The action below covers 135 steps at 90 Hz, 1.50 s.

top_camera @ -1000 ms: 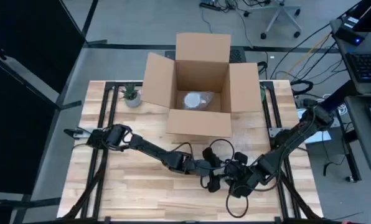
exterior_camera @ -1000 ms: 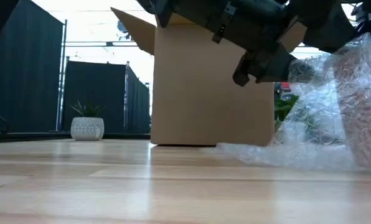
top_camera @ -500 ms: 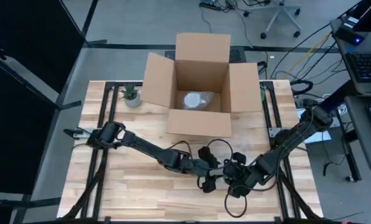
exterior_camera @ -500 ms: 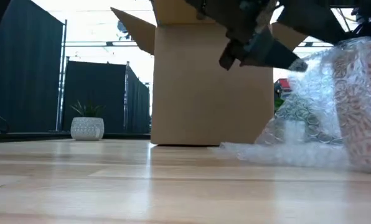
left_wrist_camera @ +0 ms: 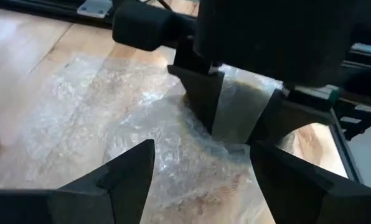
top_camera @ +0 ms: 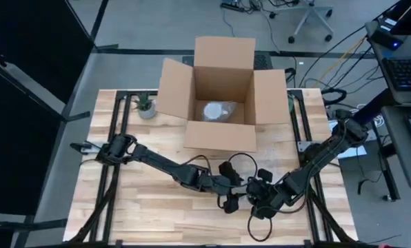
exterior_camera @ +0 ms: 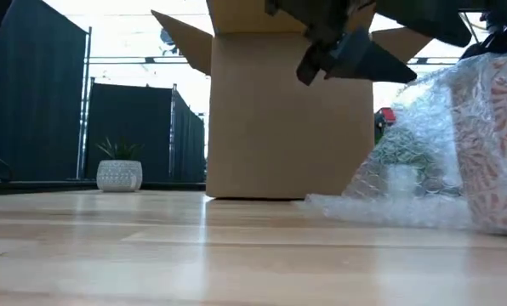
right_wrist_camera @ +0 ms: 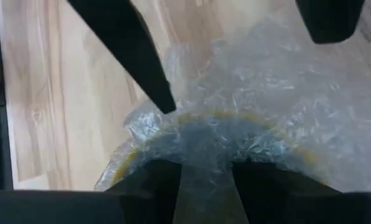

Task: Wrap mug
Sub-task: Wrap the orange mug with the bubble wrap

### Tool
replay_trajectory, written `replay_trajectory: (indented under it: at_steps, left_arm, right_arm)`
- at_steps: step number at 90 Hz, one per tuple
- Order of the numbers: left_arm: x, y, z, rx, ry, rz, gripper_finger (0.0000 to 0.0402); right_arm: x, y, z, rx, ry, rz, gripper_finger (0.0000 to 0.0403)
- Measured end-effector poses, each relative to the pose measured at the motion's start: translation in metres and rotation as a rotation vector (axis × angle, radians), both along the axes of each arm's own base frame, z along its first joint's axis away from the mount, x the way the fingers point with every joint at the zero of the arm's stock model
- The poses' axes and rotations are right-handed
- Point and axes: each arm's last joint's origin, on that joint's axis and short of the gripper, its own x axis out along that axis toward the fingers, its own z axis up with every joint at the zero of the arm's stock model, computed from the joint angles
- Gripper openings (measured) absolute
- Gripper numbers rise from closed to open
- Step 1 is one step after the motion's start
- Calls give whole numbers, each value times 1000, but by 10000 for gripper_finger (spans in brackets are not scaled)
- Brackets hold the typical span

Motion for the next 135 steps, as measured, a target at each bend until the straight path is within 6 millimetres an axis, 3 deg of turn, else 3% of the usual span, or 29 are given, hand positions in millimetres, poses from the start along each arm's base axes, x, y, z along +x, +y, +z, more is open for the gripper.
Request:
replay_trajectory:
  at_steps: [66,88,135]
  left_arm:
    - [0,0,1,1,-4,0,253]
    - [0,0,1,3,-4,-1,253]
    - [2,0,-1,2,-17,3,253]
  right_arm:
    - [0,-3,6,51,3,20,92]
    - [0,-2,6,72,21,55,9]
    - [0,-3,6,94,22,19,124]
